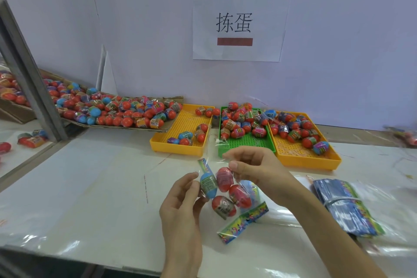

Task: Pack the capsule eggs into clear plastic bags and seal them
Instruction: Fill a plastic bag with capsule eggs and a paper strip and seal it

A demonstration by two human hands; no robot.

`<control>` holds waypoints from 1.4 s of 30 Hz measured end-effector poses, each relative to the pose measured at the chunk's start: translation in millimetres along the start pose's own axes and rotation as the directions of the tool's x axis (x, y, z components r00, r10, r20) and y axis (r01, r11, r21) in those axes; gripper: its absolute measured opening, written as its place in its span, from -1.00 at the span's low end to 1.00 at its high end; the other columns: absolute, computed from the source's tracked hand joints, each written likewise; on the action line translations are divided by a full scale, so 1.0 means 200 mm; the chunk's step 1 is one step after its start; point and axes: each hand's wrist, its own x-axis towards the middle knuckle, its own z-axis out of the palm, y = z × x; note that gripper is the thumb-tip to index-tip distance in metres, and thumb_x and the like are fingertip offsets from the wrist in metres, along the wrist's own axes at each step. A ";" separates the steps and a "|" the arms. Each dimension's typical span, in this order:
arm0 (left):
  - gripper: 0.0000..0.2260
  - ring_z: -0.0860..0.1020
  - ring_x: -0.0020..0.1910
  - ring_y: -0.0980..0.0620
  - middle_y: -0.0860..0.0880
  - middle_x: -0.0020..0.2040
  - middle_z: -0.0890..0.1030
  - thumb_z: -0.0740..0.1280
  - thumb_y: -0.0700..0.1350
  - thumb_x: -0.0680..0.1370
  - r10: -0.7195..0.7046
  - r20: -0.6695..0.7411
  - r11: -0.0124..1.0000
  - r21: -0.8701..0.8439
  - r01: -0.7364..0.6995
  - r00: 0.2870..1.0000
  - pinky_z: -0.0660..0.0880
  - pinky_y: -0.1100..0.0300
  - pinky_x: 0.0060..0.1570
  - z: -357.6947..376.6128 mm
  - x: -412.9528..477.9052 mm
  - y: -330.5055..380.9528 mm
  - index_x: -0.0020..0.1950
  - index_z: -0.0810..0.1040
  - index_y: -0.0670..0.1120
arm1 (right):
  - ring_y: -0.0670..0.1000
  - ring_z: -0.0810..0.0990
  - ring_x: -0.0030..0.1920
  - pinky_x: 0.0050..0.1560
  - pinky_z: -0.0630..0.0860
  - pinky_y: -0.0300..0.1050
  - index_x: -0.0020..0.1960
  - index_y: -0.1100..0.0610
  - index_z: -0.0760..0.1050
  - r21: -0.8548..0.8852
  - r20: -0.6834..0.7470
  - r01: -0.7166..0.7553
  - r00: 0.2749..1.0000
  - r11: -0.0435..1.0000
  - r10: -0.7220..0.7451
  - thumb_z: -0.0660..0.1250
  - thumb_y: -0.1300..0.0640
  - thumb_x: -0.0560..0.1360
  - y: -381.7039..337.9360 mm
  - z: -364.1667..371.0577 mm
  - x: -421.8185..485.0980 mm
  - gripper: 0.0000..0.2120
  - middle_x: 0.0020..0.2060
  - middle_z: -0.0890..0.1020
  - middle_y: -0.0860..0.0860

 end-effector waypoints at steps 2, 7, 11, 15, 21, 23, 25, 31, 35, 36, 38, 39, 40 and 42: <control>-0.77 0.69 -0.16 0.05 -0.07 -0.09 0.73 0.33 -0.30 0.59 0.014 -0.011 1.000 -0.005 -0.014 1.000 0.60 0.27 -0.29 0.01 0.00 0.00 -0.12 0.74 -0.08 | 0.02 0.62 -0.23 -0.14 0.60 -0.19 -0.05 0.03 0.74 -0.019 0.003 -0.008 1.000 1.000 0.008 0.50 0.12 0.40 0.01 0.00 0.00 -0.87 -0.22 0.70 0.05; -0.63 0.66 -0.23 0.08 -0.05 -0.19 0.71 0.27 -0.36 0.60 0.057 -0.006 0.998 -0.025 -0.057 0.998 0.60 0.26 -0.30 0.01 -0.01 0.02 -0.27 0.72 -0.05 | 0.02 0.58 -0.23 -0.13 0.58 -0.18 -0.06 0.06 0.72 0.039 0.045 0.006 0.999 0.999 -0.008 0.47 0.18 0.46 0.02 0.01 0.00 -0.91 -0.25 0.64 0.04; -0.77 0.65 -0.20 0.08 -0.10 -0.08 0.72 0.31 -0.25 0.59 -0.017 0.088 1.000 -0.020 0.019 0.996 0.62 0.20 -0.24 -0.01 -0.01 0.02 -0.12 0.73 -0.05 | 0.03 0.56 -0.19 -0.08 0.58 -0.19 0.04 0.08 0.72 0.055 0.056 -0.035 0.998 0.998 0.032 0.46 0.11 0.46 0.02 0.01 0.00 -0.83 -0.24 0.62 0.04; -0.78 0.65 -0.09 0.02 -0.12 0.02 0.72 0.37 0.00 0.46 -0.046 0.251 0.999 0.032 0.039 0.967 0.59 0.09 -0.09 -0.01 -0.02 0.03 0.07 0.70 0.02 | -0.03 0.59 -0.21 -0.13 0.57 -0.22 -0.04 0.05 0.73 0.089 0.013 -0.037 0.999 0.995 0.036 0.44 0.14 0.45 0.01 0.00 0.00 -0.87 -0.22 0.66 0.03; -0.82 0.66 -0.06 -0.03 -0.15 0.03 0.71 0.38 -0.05 0.43 -0.036 0.271 0.999 0.007 0.035 0.962 0.61 0.09 -0.11 -0.01 -0.03 0.04 -0.01 0.71 0.01 | -0.04 0.59 -0.19 -0.12 0.58 -0.18 -0.09 0.03 0.70 0.078 0.049 -0.041 0.998 0.996 0.037 0.42 0.19 0.48 0.01 0.03 0.00 -0.89 -0.23 0.63 -0.01; -0.83 0.66 -0.10 -0.02 -0.16 0.02 0.71 0.39 -0.08 0.40 -0.042 0.250 0.998 -0.044 0.055 0.967 0.60 0.13 -0.18 -0.02 -0.02 0.04 -0.06 0.71 -0.03 | -0.03 0.58 -0.19 -0.12 0.58 -0.18 -0.09 0.04 0.70 0.115 0.077 -0.054 0.996 0.992 0.045 0.38 0.22 0.46 0.01 0.04 0.00 -0.86 -0.24 0.59 -0.01; -0.86 0.64 -0.13 -0.01 -0.16 -0.02 0.70 0.39 -0.12 0.38 -0.061 0.214 0.991 -0.102 0.084 0.975 0.57 0.10 -0.18 -0.02 -0.01 0.04 -0.10 0.71 -0.05 | -0.01 0.55 -0.19 -0.12 0.57 -0.19 -0.08 0.05 0.70 0.126 0.103 -0.071 0.993 0.990 0.058 0.39 0.23 0.45 0.01 0.04 0.00 -0.85 -0.22 0.58 0.00; -0.78 0.65 -0.20 0.01 -0.10 -0.12 0.68 0.31 -0.24 0.55 -0.083 0.109 0.988 -0.123 0.096 0.991 0.58 0.14 -0.31 -0.02 -0.01 0.05 -0.21 0.68 -0.01 | 0.03 0.60 -0.06 0.00 0.58 -0.09 0.05 -0.03 0.69 0.007 0.158 -0.167 0.974 0.986 0.164 0.43 0.02 0.46 0.01 0.09 -0.02 -0.82 -0.11 0.67 0.00; -0.74 0.69 -0.22 0.03 -0.08 -0.10 0.71 0.30 -0.20 0.60 -0.068 0.059 0.992 -0.098 0.074 0.996 0.60 0.14 -0.36 -0.02 -0.02 0.06 -0.19 0.68 0.04 | 0.04 0.58 -0.12 -0.10 0.58 -0.15 -0.01 0.03 0.73 0.107 0.110 -0.206 0.975 0.973 0.195 0.38 0.21 0.55 0.01 0.10 -0.01 -0.83 -0.16 0.68 -0.01; -0.74 0.70 -0.23 0.03 -0.07 -0.10 0.72 0.29 -0.19 0.62 -0.063 0.059 0.994 -0.090 0.068 0.996 0.60 0.15 -0.38 -0.02 -0.03 0.06 -0.19 0.68 0.05 | 0.07 0.59 -0.10 -0.11 0.59 -0.13 -0.02 0.05 0.73 0.120 0.108 -0.218 0.973 0.969 0.206 0.34 0.25 0.58 0.01 0.10 -0.01 -0.79 -0.14 0.69 0.02; -0.72 0.71 -0.24 0.03 -0.06 -0.13 0.71 0.26 -0.18 0.64 -0.056 0.070 0.996 -0.060 0.060 0.996 0.59 0.16 -0.42 -0.02 -0.04 0.07 -0.18 0.66 0.06 | 0.09 0.60 -0.11 -0.15 0.60 -0.12 -0.04 0.08 0.74 0.144 0.101 -0.230 0.971 0.962 0.217 0.29 0.30 0.58 0.01 0.10 -0.01 -0.74 -0.15 0.69 0.06; -0.73 0.70 -0.27 0.03 -0.07 -0.17 0.70 0.24 -0.18 0.65 -0.058 0.084 0.996 -0.058 0.063 0.995 0.58 0.17 -0.44 -0.01 -0.04 0.07 -0.17 0.64 0.04 | 0.05 0.61 -0.15 -0.19 0.60 -0.15 -0.05 0.09 0.74 0.163 0.094 -0.230 0.972 0.959 0.217 0.30 0.31 0.56 0.02 0.10 -0.01 -0.74 -0.18 0.69 0.06; -0.75 0.65 -0.33 0.05 -0.09 -0.22 0.66 0.24 -0.19 0.64 -0.064 0.112 0.994 -0.077 0.073 0.992 0.54 0.20 -0.45 -0.01 -0.05 0.06 -0.15 0.63 0.01 | 0.01 0.61 -0.21 -0.23 0.58 -0.18 -0.06 0.10 0.74 0.181 0.081 -0.228 0.973 0.957 0.217 0.31 0.31 0.53 0.02 0.11 -0.01 -0.76 -0.22 0.68 0.05; -0.84 0.47 -0.42 0.10 -0.08 -0.31 0.52 0.27 -0.18 0.60 -0.083 0.174 0.986 -0.131 0.107 0.981 0.44 0.26 -0.45 0.00 -0.05 0.06 -0.11 0.61 -0.04 | -0.04 0.57 -0.27 -0.26 0.51 -0.21 -0.05 0.09 0.74 0.173 0.048 -0.222 0.975 0.960 0.217 0.34 0.28 0.51 0.01 0.10 0.00 -0.78 -0.27 0.64 0.02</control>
